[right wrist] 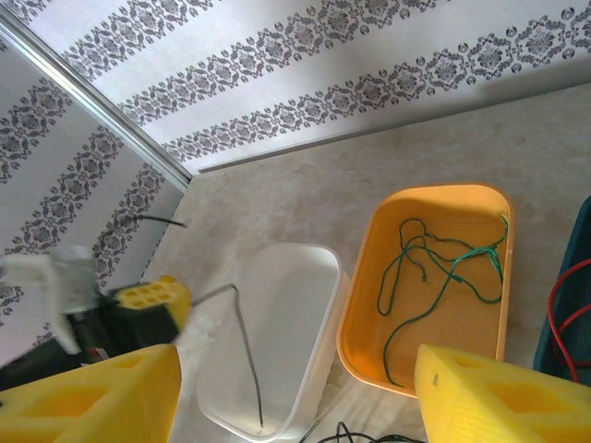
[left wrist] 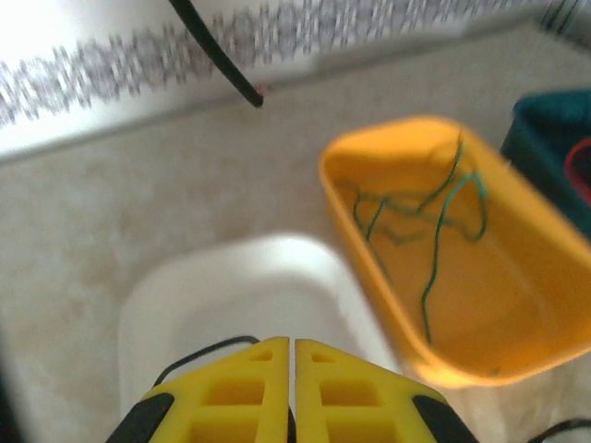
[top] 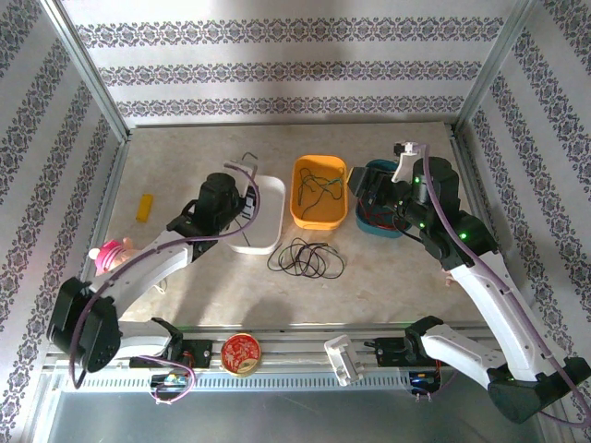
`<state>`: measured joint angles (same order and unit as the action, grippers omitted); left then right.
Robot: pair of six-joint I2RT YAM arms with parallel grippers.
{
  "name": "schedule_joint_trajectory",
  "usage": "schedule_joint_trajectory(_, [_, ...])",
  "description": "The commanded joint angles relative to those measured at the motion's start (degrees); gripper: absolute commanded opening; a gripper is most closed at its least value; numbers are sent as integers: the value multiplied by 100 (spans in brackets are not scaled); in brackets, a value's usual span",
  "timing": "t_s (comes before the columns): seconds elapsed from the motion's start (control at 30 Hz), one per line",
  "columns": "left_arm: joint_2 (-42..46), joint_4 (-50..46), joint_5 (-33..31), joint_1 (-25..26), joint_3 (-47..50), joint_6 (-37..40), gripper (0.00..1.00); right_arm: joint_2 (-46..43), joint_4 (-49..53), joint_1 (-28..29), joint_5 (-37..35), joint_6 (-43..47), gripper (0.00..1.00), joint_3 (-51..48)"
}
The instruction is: Untangle the cables
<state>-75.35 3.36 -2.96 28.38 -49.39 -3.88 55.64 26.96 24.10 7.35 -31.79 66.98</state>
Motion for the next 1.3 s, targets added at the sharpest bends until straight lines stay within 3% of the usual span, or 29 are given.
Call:
schedule_joint_trajectory(0.0, [-179,440,238,-83,192,-374,0,-59,115,-37,91,24,68,-33])
schedule_joint_trajectory(0.1, [-448,348,526,-83,212,-529,0,-18,173,-37,120,56,67,-36])
schedule_joint_trajectory(0.13, [-517,247,541,-80,174,-582,6,3,191,-37,136,66,68,-21])
schedule_joint_trajectory(0.2, [-594,-37,479,-82,31,-705,40,44,222,-37,185,85,67,-8])
schedule_joint_trajectory(0.27, [-536,-399,413,-79,-155,-818,68,53,248,-37,188,85,67,-8])
schedule_joint_trajectory(0.3, [-446,-555,379,-80,-234,-888,75,54,257,-37,173,89,67,-8])
schedule_joint_trajectory(0.4, [-27,-836,98,-76,-289,-1054,83,56,292,-37,170,125,67,-38])
schedule_joint_trajectory(0.57, [623,-1314,-341,-55,-245,-1185,86,106,335,-37,159,159,67,-91])
schedule_joint_trajectory(0.77, [771,-1472,1169,489,-42,-910,85,303,598,-37,190,194,67,-232])
schedule_joint_trajectory(0.9, [297,-1442,1588,1161,39,-1000,80,530,918,-70,248,101,67,-484])
schedule_joint_trajectory(1.0, [-175,-1251,1412,1616,11,-1170,71,593,919,-98,375,-1,66,-778])
schedule_joint_trajectory(1.13, [-804,-756,1118,2004,-76,-1302,70,623,831,-125,440,-82,66,-1008])
schedule_joint_trajectory(1.27, [-1411,-516,392,2145,-351,-1409,68,683,811,-133,512,-34,66,-1057])
